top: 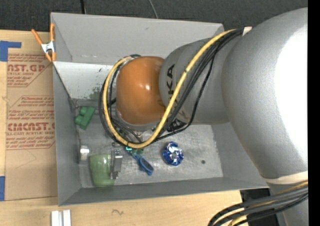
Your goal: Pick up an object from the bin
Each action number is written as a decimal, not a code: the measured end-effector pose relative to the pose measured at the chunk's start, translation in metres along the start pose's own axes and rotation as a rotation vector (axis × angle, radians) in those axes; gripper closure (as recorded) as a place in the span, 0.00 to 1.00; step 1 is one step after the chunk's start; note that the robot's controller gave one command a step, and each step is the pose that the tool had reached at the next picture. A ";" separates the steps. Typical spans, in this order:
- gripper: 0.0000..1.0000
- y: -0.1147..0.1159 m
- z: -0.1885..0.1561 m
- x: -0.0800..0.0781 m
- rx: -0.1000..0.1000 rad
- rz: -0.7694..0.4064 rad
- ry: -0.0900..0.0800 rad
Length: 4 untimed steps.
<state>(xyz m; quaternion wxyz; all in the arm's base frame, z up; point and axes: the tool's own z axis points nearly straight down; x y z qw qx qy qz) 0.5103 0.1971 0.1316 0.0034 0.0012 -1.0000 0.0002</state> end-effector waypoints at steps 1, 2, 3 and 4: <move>0.00 0.025 0.058 0.020 -0.002 -0.392 -0.024; 0.00 0.046 0.031 0.025 0.006 -0.887 -0.008; 0.00 0.027 0.032 0.029 0.003 -1.465 -0.007; 0.00 0.049 0.062 0.031 0.004 -1.555 -0.007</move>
Offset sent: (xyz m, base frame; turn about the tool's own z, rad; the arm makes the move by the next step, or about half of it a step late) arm -0.0252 0.0231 -0.0616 -0.3927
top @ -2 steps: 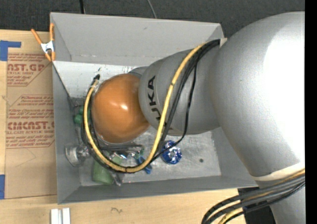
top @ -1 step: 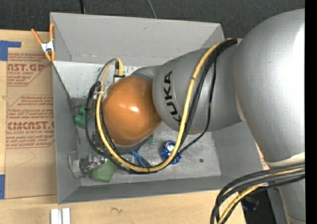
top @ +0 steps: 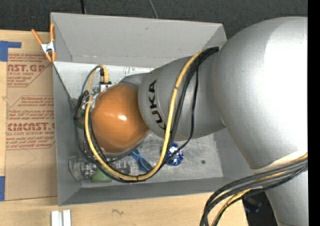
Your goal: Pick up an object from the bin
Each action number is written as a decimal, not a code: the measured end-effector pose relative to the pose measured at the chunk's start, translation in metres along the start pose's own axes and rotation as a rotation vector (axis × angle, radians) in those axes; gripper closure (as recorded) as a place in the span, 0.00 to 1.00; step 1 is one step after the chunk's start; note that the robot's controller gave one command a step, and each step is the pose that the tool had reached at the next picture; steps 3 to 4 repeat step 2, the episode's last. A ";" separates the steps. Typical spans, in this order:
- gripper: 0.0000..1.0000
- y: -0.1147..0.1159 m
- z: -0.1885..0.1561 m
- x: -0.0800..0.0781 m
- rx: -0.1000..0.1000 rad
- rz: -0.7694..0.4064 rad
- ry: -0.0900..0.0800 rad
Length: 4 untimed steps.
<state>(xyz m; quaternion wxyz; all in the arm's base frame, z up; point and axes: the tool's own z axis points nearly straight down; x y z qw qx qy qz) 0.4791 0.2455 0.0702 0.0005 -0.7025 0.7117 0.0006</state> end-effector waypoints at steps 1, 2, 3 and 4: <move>0.00 0.000 0.000 0.000 -0.001 0.003 0.001; 1.00 0.000 -0.002 -0.003 0.002 0.002 -0.006; 1.00 0.000 -0.002 -0.003 0.002 0.002 -0.006; 1.00 0.000 -0.002 -0.003 0.002 0.002 -0.006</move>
Offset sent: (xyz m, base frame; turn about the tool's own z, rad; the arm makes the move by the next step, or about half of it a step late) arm 0.0000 0.0000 0.0000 0.0000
